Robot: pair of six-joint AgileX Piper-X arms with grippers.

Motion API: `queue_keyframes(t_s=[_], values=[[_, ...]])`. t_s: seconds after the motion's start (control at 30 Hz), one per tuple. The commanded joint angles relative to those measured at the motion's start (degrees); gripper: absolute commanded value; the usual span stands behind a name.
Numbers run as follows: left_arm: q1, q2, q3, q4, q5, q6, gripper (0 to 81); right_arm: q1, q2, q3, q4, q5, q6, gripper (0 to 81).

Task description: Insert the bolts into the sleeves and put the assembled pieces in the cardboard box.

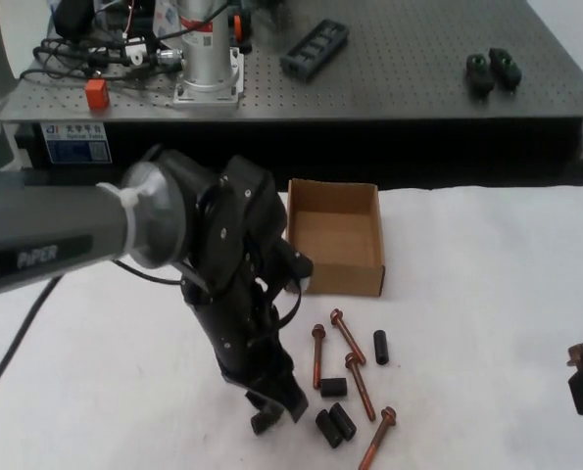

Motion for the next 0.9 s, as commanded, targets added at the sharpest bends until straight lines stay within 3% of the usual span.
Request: queue_keyframes(t_s=[0.0,0.5,0.73,0.8,0.87], values=[[-0.15,-0.29,-0.53,0.55,0.13,0.99,31.4,-0.18,-0.20,0.00,-0.30,-0.56,-0.34,1.5],[-0.15,3.44,-1.63,-3.09,-0.32,0.99,31.4,-0.18,-0.20,0.00,-0.27,-0.56,0.13,1.5],[-0.50,6.96,-4.65,2.57,-0.32,0.99,31.4,-0.18,-0.20,0.00,-0.27,-0.56,0.13,1.5],[-0.56,7.15,-5.00,2.69,-0.32,1.25,28.2,-0.18,-0.20,0.00,-0.27,-0.56,0.13,1.5],[-0.66,7.15,-5.29,2.69,-0.32,1.35,19.2,-0.18,-0.20,0.00,-0.27,-0.56,0.13,1.5]])
